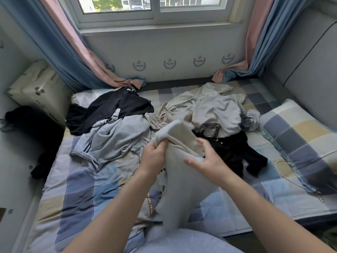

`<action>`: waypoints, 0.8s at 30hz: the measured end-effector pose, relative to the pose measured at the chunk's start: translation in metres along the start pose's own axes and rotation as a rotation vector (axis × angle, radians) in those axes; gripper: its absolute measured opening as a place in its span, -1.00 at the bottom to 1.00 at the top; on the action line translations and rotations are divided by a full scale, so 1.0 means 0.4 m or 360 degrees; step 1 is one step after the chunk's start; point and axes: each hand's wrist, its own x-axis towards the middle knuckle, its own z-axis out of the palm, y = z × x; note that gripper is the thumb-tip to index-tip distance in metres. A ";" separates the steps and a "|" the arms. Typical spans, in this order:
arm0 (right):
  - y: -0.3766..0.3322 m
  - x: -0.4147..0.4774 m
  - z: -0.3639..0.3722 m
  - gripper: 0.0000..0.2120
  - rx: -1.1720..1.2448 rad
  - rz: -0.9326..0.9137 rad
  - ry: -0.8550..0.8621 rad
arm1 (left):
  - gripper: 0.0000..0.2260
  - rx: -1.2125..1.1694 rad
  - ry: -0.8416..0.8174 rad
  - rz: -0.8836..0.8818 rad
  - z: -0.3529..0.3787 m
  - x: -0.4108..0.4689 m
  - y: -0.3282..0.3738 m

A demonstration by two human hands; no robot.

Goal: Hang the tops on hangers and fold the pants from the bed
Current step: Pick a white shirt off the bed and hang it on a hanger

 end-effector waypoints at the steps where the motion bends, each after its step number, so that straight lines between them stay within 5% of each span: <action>1: 0.024 -0.018 0.016 -0.09 -0.0050 0.0081 -0.0077 | -0.79 -0.0078 0.0006 -0.0018 -0.001 0.001 0.013; 3: 0.065 -0.047 0.044 -0.03 -0.0313 0.0255 -0.0234 | -0.76 -0.0185 0.0001 -0.0016 -0.002 -0.003 0.037; 5: 0.104 -0.055 0.061 -0.24 -0.0549 0.0372 -0.0297 | -0.73 -0.0182 -0.0009 -0.0006 -0.005 -0.007 0.051; 8: 0.126 -0.038 0.057 -0.76 -0.0225 0.0296 -0.0140 | -0.71 -0.0153 0.0015 -0.0041 -0.015 -0.002 0.062; 10: 0.102 -0.026 0.034 -0.87 0.0083 0.0259 -0.0060 | -0.70 -0.0155 0.0095 -0.0071 -0.036 0.010 0.061; 15: -0.027 -0.005 -0.036 -0.92 0.0488 0.0043 0.0089 | -0.75 -0.0004 -0.0021 -0.0019 -0.082 0.021 0.030; 20: -0.141 0.020 -0.055 -0.81 0.0568 0.0026 0.0184 | -0.45 0.0080 -0.0494 -0.0008 -0.043 -0.035 -0.032; 24: -0.197 -0.001 -0.043 -0.81 0.0675 0.0050 0.0004 | -0.37 0.0119 -0.0723 0.0195 0.014 -0.066 -0.060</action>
